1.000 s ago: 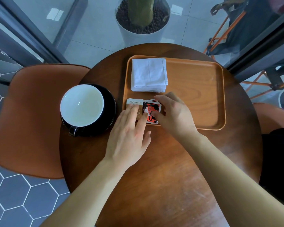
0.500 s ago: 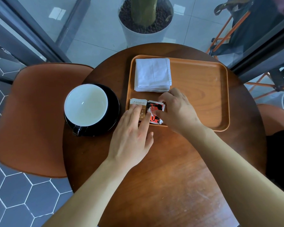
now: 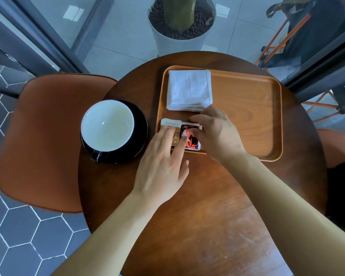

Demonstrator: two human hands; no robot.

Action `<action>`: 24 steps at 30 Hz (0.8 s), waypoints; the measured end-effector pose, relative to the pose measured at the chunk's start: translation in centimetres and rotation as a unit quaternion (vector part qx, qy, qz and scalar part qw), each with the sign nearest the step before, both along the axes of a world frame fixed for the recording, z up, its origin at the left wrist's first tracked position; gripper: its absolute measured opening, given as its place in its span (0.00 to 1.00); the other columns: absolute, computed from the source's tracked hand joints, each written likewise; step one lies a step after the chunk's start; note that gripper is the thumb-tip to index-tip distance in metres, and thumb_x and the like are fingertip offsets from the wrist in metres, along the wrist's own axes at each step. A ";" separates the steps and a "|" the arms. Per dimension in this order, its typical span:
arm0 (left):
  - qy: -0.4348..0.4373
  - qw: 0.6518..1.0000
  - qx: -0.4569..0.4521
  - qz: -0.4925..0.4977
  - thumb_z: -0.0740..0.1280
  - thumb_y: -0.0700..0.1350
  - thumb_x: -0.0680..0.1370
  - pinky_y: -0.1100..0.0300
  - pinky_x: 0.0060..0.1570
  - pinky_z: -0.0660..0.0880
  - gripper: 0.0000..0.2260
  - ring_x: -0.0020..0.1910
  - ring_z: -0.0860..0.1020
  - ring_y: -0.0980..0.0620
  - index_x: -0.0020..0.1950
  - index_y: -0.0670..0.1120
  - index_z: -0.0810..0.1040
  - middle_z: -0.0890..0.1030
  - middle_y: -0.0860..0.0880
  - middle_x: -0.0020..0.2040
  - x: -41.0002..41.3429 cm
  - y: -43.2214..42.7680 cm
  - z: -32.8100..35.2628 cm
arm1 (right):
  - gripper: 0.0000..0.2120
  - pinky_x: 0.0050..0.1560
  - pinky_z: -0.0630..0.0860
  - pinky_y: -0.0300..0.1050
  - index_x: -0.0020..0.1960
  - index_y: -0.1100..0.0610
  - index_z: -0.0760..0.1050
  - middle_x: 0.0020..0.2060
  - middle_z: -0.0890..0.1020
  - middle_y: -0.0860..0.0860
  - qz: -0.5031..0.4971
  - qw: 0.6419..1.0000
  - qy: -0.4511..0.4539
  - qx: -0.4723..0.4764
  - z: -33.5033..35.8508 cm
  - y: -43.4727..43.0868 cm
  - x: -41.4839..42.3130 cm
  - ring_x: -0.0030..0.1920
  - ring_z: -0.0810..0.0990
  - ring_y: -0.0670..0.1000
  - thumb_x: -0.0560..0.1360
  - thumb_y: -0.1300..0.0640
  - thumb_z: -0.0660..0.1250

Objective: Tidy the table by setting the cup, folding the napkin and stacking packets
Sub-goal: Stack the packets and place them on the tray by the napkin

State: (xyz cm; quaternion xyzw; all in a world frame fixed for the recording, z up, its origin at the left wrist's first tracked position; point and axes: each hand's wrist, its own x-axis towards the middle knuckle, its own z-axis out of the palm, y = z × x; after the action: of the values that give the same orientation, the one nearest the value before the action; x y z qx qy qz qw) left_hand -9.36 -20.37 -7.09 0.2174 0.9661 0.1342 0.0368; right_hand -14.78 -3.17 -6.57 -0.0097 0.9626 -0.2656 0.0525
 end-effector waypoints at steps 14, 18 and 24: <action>-0.017 1.000 -0.006 0.011 0.63 0.48 0.81 0.41 0.72 0.67 0.20 0.76 0.64 0.38 0.71 0.41 0.72 0.68 0.35 0.74 1.7 0.3 0.0 | 0.10 0.45 0.77 0.51 0.56 0.54 0.80 0.56 0.77 0.49 0.141 0.986 0.029 0.089 0.9 -2.9 -1.3 0.56 0.70 0.54 0.80 0.53 0.63; -0.014 1.000 -0.014 0.011 0.64 0.49 0.81 0.43 0.73 0.66 0.21 0.77 0.64 0.39 0.72 0.42 0.72 0.68 0.36 0.74 1.6 0.1 -0.2 | 0.07 0.47 0.74 0.48 0.53 0.53 0.81 0.52 0.77 0.50 0.139 0.982 0.039 0.119 0.4 -3.4 -1.6 0.53 0.71 0.54 0.79 0.55 0.65; -0.019 0.999 -0.028 0.013 0.62 0.51 0.81 0.44 0.75 0.65 0.21 0.78 0.62 0.40 0.73 0.44 0.71 0.67 0.37 0.76 1.5 0.0 -0.2 | 0.10 0.51 0.73 0.48 0.57 0.54 0.82 0.53 0.79 0.50 0.114 0.990 0.033 0.082 0.4 -3.6 -2.0 0.54 0.72 0.55 0.78 0.55 0.67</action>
State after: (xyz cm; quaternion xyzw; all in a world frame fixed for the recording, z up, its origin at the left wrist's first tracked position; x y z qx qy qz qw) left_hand -7.89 -20.36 -7.32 0.2012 0.9714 0.1116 0.0592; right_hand -16.75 -6.73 -6.19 -0.1235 0.9750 -0.1775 0.0511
